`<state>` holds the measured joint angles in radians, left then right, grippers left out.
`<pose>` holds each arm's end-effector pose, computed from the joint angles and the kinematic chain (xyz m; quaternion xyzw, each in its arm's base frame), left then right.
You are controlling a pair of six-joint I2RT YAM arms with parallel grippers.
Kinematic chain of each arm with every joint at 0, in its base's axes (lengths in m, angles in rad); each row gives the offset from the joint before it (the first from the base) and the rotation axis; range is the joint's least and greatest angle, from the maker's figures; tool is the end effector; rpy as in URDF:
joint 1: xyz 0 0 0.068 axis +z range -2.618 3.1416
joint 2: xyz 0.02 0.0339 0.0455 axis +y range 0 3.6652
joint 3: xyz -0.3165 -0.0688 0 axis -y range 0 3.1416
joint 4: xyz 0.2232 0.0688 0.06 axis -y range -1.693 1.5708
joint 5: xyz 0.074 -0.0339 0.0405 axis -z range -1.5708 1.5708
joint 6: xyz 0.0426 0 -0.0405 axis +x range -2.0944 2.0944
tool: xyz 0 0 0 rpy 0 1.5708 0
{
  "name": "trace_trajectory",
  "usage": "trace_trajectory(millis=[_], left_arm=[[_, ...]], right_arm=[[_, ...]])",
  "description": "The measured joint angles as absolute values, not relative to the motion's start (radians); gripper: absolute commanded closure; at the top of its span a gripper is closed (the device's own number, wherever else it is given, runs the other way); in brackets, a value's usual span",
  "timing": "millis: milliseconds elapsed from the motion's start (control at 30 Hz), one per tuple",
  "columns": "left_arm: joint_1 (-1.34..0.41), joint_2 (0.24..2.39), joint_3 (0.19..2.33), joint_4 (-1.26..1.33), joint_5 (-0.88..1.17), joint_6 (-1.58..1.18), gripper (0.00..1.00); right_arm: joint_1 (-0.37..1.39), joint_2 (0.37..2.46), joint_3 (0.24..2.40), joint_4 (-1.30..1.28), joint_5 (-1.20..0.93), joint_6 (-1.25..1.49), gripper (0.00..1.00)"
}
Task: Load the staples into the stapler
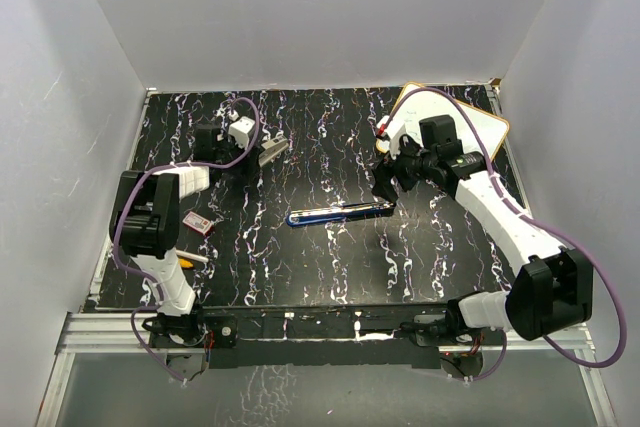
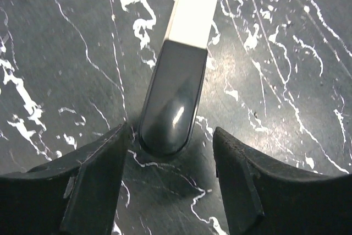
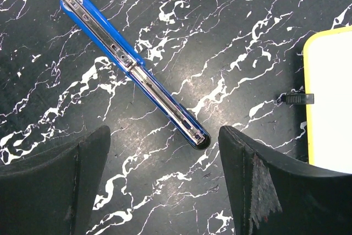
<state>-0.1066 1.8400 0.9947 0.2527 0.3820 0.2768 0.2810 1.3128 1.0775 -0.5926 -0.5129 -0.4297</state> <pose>0.3874 -0.0574 0.2280 0.2527 0.8338 -0.1278 0.4739 0.2300 0.0882 0.3440 -0.3999 0.8130 0.2096 0.3677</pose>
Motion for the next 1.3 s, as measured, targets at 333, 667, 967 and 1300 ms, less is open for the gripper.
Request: trace_trajectory(millis=[333,667,967,1300], left_arm=[[-0.093,1.875,0.987,0.432,0.474,0.296,0.6],[-0.087,1.908,0.939,0.498,0.514,0.29,0.61],[-0.065,1.916,0.915,0.566,0.536,0.273,0.98],[-0.033,1.916,0.925,0.465,0.799,0.382,1.0]], right_arm=[[0.281,1.308,1.064,-0.592,-0.521,-0.429,0.17],[0.281,1.321,1.064,-0.593,-0.527,-0.43,0.17],[0.281,1.338,1.064,-0.596,-0.534,-0.431,0.17],[0.284,1.394,1.064,-0.539,-0.638,-0.473,0.19]])
